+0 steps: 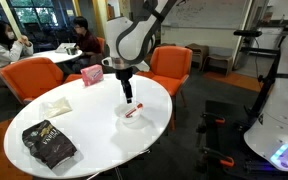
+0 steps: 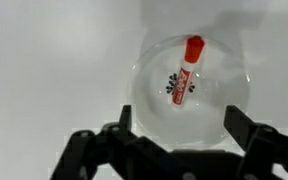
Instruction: Move the red marker to the right
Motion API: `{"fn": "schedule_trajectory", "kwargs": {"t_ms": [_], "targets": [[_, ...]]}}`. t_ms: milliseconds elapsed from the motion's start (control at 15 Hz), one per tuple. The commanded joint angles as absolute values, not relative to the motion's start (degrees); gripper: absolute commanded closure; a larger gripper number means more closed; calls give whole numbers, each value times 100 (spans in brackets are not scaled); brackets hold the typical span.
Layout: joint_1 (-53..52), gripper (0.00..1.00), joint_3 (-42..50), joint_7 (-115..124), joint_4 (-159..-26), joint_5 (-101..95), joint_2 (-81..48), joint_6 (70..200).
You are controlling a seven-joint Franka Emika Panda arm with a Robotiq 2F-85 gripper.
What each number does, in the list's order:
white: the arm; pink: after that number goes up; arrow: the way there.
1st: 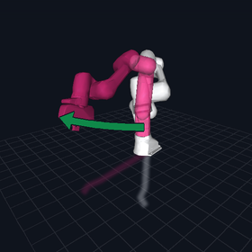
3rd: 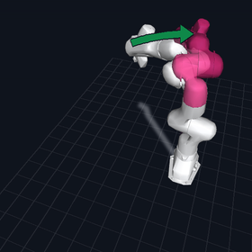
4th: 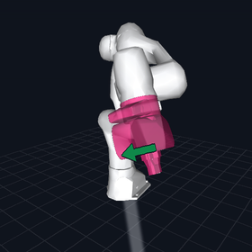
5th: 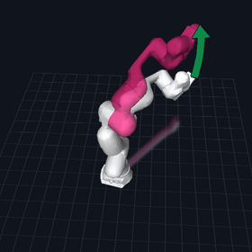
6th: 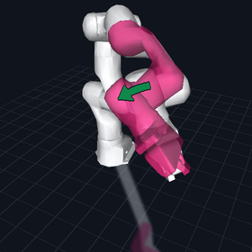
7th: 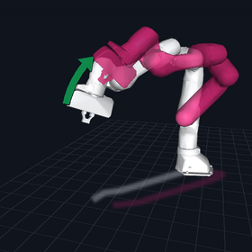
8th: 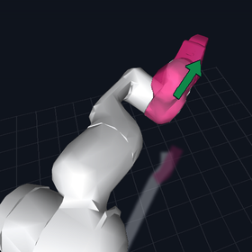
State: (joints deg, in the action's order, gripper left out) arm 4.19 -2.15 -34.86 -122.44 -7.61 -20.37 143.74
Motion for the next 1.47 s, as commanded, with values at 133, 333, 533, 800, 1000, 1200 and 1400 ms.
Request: {"fn": "schedule_trajectory", "kwargs": {"t_ms": [133, 333, 533, 800, 1000, 1200, 1400], "targets": [[423, 0, -284, -3352, -11643, -952, -2716, 14114], [394, 0, -296, -3327, -11496, -1000, -2873, 13749], [360, 1, -304, -3254, -11317, -993, -2990, 13278], [326, 16, -268, -3118, -11117, -1010, -3060, 12679], [349, 11, -271, -3114, -10981, -1009, -3128, 12330], [341, 26, -248, -3086, -10878, -1044, -3208, 12152], [348, 56, -233, -3077, -10789, -1067, -3318, 12111]]}}
